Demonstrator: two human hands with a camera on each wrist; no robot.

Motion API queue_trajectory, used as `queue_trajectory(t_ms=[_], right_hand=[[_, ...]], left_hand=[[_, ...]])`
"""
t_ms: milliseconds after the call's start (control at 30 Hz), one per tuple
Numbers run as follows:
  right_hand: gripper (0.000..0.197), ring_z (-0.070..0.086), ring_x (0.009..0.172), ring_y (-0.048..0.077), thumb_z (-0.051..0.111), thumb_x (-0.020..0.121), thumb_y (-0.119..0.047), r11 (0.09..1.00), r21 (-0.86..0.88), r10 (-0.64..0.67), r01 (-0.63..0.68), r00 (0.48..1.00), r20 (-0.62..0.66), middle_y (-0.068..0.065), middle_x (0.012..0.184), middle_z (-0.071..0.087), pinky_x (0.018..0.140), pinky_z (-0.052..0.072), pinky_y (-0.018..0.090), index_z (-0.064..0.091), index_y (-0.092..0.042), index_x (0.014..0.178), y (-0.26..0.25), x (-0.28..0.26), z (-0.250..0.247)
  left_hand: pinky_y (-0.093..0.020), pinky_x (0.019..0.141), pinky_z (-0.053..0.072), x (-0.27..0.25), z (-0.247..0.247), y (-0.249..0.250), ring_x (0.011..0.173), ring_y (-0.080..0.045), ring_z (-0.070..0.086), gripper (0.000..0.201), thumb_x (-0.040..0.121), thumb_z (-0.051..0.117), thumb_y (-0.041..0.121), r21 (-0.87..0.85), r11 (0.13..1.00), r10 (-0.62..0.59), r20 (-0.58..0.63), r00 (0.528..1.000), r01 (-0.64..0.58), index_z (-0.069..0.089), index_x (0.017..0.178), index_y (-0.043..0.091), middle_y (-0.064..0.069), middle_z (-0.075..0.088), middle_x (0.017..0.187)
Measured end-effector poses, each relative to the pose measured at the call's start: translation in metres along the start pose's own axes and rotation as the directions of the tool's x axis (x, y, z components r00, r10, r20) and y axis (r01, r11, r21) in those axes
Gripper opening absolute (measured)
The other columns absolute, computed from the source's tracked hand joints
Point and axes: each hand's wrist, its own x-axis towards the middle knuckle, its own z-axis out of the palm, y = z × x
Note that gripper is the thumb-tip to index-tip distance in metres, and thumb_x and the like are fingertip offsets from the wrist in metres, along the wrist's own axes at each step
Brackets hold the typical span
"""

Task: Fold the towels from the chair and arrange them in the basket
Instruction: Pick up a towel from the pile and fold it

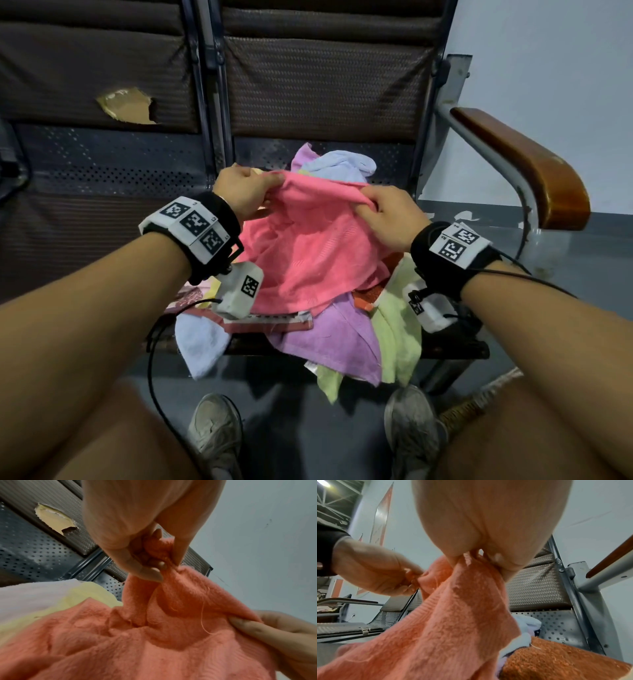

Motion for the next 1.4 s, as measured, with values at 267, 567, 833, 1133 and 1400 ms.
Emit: queue_trajectory(t_ms=[267,567,833,1133,1400], right_hand=[[0.029,0.061,0.060,0.013,0.061,0.090,-0.045,0.931,-0.364,0.167,-0.031,0.922,0.349,-0.006,0.064,0.065,0.059,0.042,0.027,0.068,-0.027,0.069,0.015,-0.009,-0.003],[0.024,0.063,0.070,0.022,0.065,0.086,-0.046,0.937,-0.319,0.174,-0.146,0.983,0.062,-0.004,0.070,0.065,0.064,0.049,0.031,0.070,-0.025,0.077,0.022,-0.002,-0.016],[0.029,0.065,0.078,0.032,0.055,0.094,-0.037,0.968,-0.153,0.176,-0.200,0.971,-0.161,0.008,0.077,0.069,0.068,0.047,0.033,0.074,-0.017,0.083,0.019,0.001,-0.018],[0.036,0.051,0.060,0.015,0.063,0.090,-0.037,0.994,0.057,0.103,-0.093,0.972,-0.210,-0.005,0.058,0.051,0.057,0.038,0.034,0.051,-0.020,0.061,0.025,-0.004,-0.032],[0.032,0.059,0.095,0.014,0.062,0.088,-0.013,0.993,-0.100,0.079,-0.063,0.982,0.171,-0.005,0.107,0.064,0.084,0.045,0.027,0.059,-0.016,0.120,0.034,-0.020,-0.036]], left_hand=[[-0.049,0.066,0.062,0.010,-0.017,-0.022,0.078,-0.034,0.073,0.013,0.096,0.054,0.020,0.269,0.958,0.112,-0.031,0.993,-0.100,0.062,0.086,0.022,-0.019,0.066,0.111],[-0.032,0.089,0.054,0.007,-0.028,-0.015,0.095,-0.013,0.069,0.031,0.096,0.056,0.040,0.271,0.885,0.433,-0.183,0.883,-0.378,0.076,0.110,0.020,0.005,0.074,0.094],[-0.037,0.073,0.046,0.009,-0.024,-0.016,0.084,-0.026,0.061,0.057,0.102,0.035,0.054,0.449,0.830,0.447,-0.177,0.877,-0.332,0.063,0.090,0.005,-0.008,0.065,0.087],[-0.037,0.077,0.061,0.009,-0.027,-0.015,0.086,-0.015,0.072,0.018,0.081,0.072,0.014,0.068,0.935,0.345,0.058,0.937,-0.348,0.065,0.096,0.022,0.001,0.074,0.093],[-0.031,0.063,0.059,0.010,-0.034,-0.015,0.065,-0.009,0.064,0.039,0.072,0.083,0.000,0.088,0.942,0.327,-0.020,0.945,-0.324,0.064,0.099,0.021,-0.001,0.066,0.082]])
